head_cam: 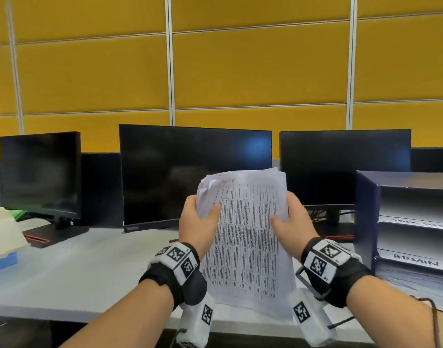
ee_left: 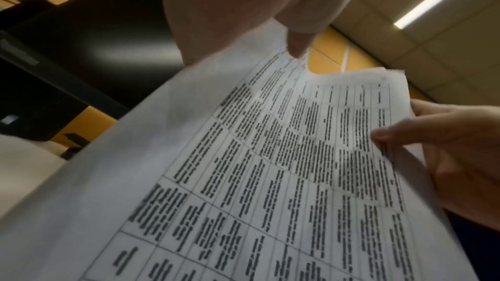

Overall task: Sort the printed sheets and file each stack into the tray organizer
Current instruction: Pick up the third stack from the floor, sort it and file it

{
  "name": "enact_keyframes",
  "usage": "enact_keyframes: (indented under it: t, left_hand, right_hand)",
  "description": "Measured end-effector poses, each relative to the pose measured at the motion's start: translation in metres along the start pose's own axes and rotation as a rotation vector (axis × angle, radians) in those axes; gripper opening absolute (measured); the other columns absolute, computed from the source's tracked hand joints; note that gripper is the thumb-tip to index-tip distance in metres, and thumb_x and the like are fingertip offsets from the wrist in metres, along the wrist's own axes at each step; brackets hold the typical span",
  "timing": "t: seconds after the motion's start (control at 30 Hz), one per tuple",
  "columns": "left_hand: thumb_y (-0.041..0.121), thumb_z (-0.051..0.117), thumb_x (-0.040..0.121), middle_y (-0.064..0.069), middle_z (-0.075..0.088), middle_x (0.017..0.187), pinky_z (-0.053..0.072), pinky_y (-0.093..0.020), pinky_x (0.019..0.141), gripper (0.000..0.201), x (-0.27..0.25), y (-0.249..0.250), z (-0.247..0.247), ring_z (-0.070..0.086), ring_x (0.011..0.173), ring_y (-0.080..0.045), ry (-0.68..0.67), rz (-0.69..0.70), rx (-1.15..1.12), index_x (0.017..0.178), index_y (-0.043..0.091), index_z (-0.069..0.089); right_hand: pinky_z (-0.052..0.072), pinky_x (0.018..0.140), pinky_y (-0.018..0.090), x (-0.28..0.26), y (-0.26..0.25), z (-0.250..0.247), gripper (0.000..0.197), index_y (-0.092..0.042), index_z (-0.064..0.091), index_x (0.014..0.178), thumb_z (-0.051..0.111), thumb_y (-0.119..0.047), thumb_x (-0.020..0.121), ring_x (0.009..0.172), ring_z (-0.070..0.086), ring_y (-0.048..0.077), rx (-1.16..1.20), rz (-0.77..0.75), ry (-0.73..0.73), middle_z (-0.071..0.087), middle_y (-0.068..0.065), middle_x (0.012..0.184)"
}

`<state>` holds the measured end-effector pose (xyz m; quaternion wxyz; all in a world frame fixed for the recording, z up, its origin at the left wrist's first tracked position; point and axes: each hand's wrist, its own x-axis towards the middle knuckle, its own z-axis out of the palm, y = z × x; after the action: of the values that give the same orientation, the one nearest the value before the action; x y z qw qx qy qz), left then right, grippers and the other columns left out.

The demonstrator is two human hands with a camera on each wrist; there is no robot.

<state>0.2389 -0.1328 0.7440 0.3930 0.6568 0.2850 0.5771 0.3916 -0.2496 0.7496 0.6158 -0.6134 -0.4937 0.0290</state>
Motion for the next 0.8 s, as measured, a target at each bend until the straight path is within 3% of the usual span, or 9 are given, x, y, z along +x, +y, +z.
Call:
enact_keyframes:
  t: [0.1,0.2,0.3,0.37,0.47,0.6,0.7,0.8]
  left_hand:
    - [0.029,0.051,0.097,-0.001,0.062,0.098,0.057,-0.042,0.079,0.013,0.002,0.003,0.000,0.064,0.088,-0.020,0.050,-0.016,-0.040,0.106,0.021,0.047]
    - [0.030,0.054,0.096,-0.003,0.058,0.107,0.054,-0.033,0.072,0.025,-0.002,0.000,-0.002,0.062,0.093,-0.020,-0.029,-0.094,-0.062,0.115,0.022,0.038]
    - [0.035,0.054,0.095,-0.005,0.057,0.112,0.055,-0.044,0.084,0.029,-0.007,-0.003,-0.003,0.063,0.099,-0.024,-0.085,-0.105,-0.061,0.116,0.024,0.037]
    - [0.036,0.052,0.096,-0.003,0.056,0.114,0.055,-0.043,0.086,0.030,-0.008,-0.001,-0.003,0.062,0.100,-0.022,-0.117,-0.090,-0.063,0.118,0.026,0.034]
    - [0.036,0.055,0.095,-0.001,0.054,0.116,0.056,-0.035,0.077,0.038,-0.010,0.002,-0.005,0.062,0.099,-0.020,-0.151,-0.036,-0.032,0.119,0.033,0.026]
    - [0.038,0.061,0.091,0.001,0.056,0.121,0.054,-0.039,0.089,0.050,-0.008,0.003,-0.011,0.061,0.106,-0.017,-0.155,-0.022,-0.085,0.127,0.037,0.026]
    - [0.036,0.059,0.092,0.001,0.055,0.123,0.053,-0.038,0.088,0.051,-0.007,0.005,-0.013,0.060,0.109,-0.016,-0.180,-0.002,-0.081,0.129,0.040,0.025]
    - [0.036,0.060,0.091,0.002,0.052,0.127,0.050,-0.039,0.094,0.067,-0.005,0.005,-0.014,0.057,0.114,-0.017,-0.150,0.025,-0.104,0.140,0.044,0.015]
  right_hand:
    - [0.048,0.070,0.013,0.001,-0.001,-0.001,0.042,-0.019,0.045,0.125,0.050,0.004,0.090,0.098,0.058,0.006,0.038,-0.013,0.064,0.057,-0.007,0.109]
    - [0.046,0.065,0.014,-0.002,0.004,-0.001,0.047,-0.021,0.041,0.123,0.054,0.006,0.087,0.094,0.058,0.004,0.040,0.047,-0.004,0.057,-0.009,0.104]
    - [0.049,0.075,0.022,-0.003,0.009,-0.003,0.044,-0.020,0.047,0.120,0.053,0.007,0.086,0.099,0.059,0.012,0.063,0.077,0.063,0.058,-0.009,0.102]
    - [0.051,0.081,0.028,-0.005,0.011,-0.003,0.042,-0.021,0.050,0.116,0.053,0.008,0.086,0.097,0.058,0.010,0.085,0.077,0.107,0.059,-0.012,0.100]
    - [0.048,0.076,0.023,-0.007,0.014,0.000,0.047,-0.020,0.046,0.121,0.057,0.006,0.083,0.095,0.058,0.008,0.075,0.099,0.058,0.059,-0.008,0.103]
    - [0.047,0.068,0.021,-0.002,0.019,-0.004,0.051,-0.015,0.044,0.125,0.059,0.006,0.081,0.097,0.060,0.014,0.150,0.146,0.090,0.060,0.000,0.108]
    - [0.048,0.070,0.023,-0.002,0.018,-0.003,0.047,-0.016,0.047,0.120,0.060,0.006,0.081,0.097,0.060,0.013,0.125,0.132,0.098,0.060,-0.002,0.105]
    - [0.049,0.070,0.019,-0.004,0.017,-0.001,0.044,-0.014,0.049,0.117,0.057,0.010,0.081,0.098,0.061,0.014,0.140,0.097,0.142,0.061,-0.005,0.102]
